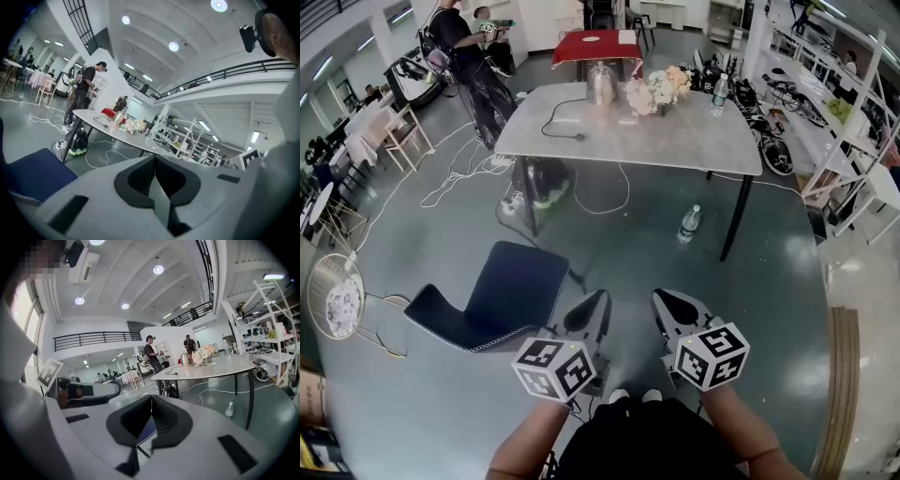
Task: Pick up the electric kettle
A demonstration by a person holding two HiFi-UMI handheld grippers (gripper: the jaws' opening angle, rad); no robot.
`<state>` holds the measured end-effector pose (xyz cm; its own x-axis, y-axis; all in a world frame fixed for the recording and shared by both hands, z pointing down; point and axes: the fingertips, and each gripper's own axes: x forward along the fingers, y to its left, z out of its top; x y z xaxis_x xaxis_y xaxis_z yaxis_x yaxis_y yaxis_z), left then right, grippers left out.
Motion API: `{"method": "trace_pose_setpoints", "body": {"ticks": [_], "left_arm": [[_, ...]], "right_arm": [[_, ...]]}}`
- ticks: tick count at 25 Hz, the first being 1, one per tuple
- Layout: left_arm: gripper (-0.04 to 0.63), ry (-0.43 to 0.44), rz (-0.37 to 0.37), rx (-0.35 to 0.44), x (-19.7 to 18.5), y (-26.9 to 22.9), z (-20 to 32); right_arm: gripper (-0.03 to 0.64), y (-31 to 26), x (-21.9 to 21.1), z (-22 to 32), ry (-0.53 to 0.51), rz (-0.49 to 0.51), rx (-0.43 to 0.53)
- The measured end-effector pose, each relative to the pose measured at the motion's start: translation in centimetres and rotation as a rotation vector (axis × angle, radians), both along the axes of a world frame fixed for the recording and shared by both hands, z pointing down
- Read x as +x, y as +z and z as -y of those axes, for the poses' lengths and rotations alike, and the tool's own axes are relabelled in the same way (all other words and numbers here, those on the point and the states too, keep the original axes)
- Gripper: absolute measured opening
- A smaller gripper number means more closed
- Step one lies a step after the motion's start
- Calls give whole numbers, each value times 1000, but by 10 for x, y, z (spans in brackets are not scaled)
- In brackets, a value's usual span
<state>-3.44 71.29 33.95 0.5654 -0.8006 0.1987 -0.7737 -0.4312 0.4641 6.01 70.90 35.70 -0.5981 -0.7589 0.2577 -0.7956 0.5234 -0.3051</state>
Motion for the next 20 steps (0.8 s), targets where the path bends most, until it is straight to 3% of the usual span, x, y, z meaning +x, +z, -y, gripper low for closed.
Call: {"method": "trace_pose_setpoints", "body": {"ticks": [9, 20], "left_arm": [[6, 15, 12, -34, -22, 19, 18], [6, -28, 4, -28, -17, 19, 94]], "right_arm": [[8, 12, -23, 17, 0, -33, 6], [8, 14, -8, 96, 13, -16, 0]]}}
